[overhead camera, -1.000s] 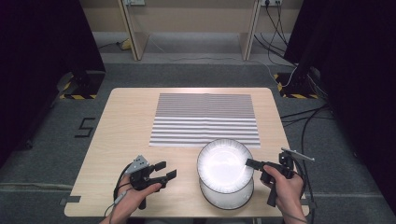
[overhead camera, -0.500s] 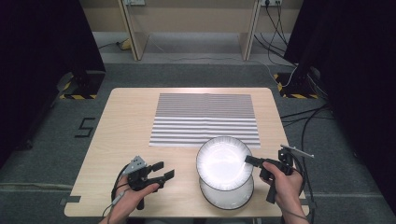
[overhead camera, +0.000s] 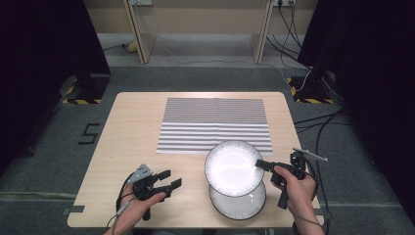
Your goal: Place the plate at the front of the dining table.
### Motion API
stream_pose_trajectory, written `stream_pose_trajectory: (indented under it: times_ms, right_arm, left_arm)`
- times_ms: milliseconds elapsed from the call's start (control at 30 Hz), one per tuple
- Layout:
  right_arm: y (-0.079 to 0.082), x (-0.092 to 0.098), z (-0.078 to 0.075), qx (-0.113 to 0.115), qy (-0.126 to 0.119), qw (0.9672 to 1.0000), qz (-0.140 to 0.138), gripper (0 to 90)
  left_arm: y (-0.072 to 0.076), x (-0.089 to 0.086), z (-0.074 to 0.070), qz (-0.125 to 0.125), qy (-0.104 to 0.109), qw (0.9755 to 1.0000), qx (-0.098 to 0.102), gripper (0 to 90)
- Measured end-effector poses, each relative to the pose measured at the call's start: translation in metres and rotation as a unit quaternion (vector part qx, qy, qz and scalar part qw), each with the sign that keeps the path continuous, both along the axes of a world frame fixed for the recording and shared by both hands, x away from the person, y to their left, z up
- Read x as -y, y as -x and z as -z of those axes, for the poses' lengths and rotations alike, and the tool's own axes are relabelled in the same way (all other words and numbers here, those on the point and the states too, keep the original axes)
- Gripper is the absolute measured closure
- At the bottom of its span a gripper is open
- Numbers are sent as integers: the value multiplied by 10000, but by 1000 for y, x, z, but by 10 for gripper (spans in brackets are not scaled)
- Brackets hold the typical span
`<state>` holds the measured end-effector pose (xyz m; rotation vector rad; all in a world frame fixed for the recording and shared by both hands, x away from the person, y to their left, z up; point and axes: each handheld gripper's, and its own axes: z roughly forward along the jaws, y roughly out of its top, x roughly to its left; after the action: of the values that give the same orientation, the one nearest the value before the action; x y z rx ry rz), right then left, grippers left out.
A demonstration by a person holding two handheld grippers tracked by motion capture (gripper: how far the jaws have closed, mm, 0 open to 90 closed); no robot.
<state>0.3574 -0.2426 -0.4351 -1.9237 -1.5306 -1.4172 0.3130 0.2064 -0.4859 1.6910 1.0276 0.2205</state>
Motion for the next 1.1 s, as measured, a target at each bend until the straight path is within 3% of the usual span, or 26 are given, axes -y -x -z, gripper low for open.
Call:
stream_pose_trajectory:
  times_ms: [1100]
  right_arm:
    - [-22,-8,-10,62,-22,10000,22,769]
  left_arm:
    - [0,0,5,-28,48,10000,-66,351]
